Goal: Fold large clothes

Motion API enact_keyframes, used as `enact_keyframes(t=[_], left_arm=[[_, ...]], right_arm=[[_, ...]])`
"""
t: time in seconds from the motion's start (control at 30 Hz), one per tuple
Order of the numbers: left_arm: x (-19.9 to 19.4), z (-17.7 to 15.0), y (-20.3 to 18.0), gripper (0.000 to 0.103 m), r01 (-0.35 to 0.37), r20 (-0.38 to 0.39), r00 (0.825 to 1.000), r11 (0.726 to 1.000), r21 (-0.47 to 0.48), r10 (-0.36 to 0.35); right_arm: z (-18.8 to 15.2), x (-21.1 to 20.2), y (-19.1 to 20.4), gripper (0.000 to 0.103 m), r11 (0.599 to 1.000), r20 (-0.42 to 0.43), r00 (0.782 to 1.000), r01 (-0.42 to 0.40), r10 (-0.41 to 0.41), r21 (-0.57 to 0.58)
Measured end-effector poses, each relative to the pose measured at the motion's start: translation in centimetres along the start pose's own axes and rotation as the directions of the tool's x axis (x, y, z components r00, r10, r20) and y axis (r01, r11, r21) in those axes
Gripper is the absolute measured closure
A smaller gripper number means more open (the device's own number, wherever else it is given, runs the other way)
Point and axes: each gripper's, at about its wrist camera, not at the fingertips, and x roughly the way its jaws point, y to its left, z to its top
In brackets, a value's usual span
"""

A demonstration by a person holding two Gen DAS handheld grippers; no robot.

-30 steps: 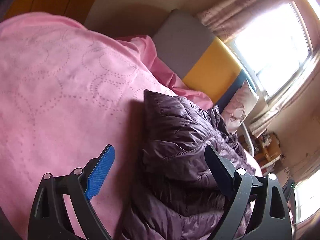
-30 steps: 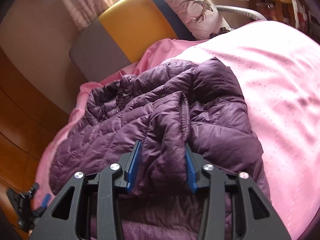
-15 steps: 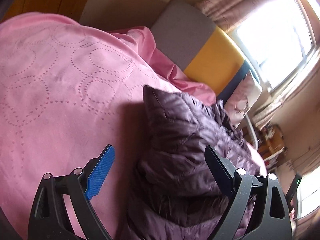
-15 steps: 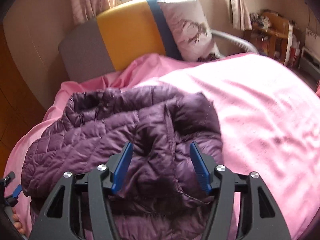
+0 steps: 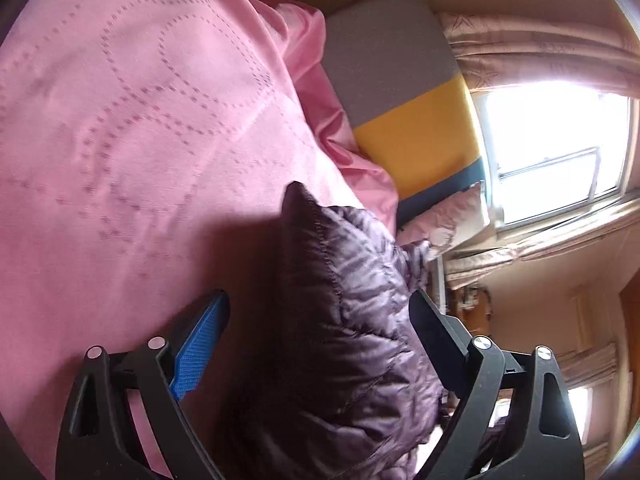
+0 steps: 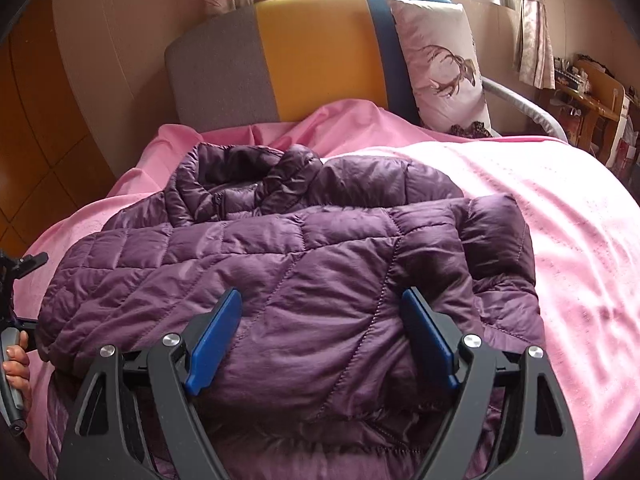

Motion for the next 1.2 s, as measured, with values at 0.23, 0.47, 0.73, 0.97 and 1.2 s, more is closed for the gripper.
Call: enact_keyframes(t=[0.23, 0.47, 0.73, 0.97, 1.2], left_arm=[[-0.7, -1.3, -4.1, 0.086, 0.006, 0.058, 0.998, 0.978, 0.21, -0.018], [3.6, -3.9, -5.0, 0.088, -0.397, 0.134, 0.915, 0.785, 0.476, 0.381], [3.1, -4.2, -6.4, 0.047, -0.572, 0.25, 0.819, 0.696, 0.434, 0.516], [0.0, -8.9, -10.9, 0.036, -0.43, 0.293, 0.903, 0.689, 0.584, 0.315], [5.1, -10.2, -6.7, 0.035, -0.401, 0.171, 0.91, 0.703, 0.587, 0.377]], right_arm=[[-0.5, 1.1, -0.1, 0.014, 1.0, -0.019, 1.0, 0.018, -0.018, -0.011], [-1.8, 3.4, 2.1, 0.011, 0.986, -0.053, 0.992, 0.108, -0.116, -0.131], [-2.1, 4.6, 1.4, 0.01, 0.989, -0.077, 0.992, 0.095, -0.105, -0.117], [-2.1, 4.4, 1.3, 0.01, 0.991, -0.075, 0.993, 0.086, -0.095, -0.106], [-2.1, 4.5, 0.8, 0.009, 0.994, -0.078, 0.995, 0.062, -0.069, -0.087]])
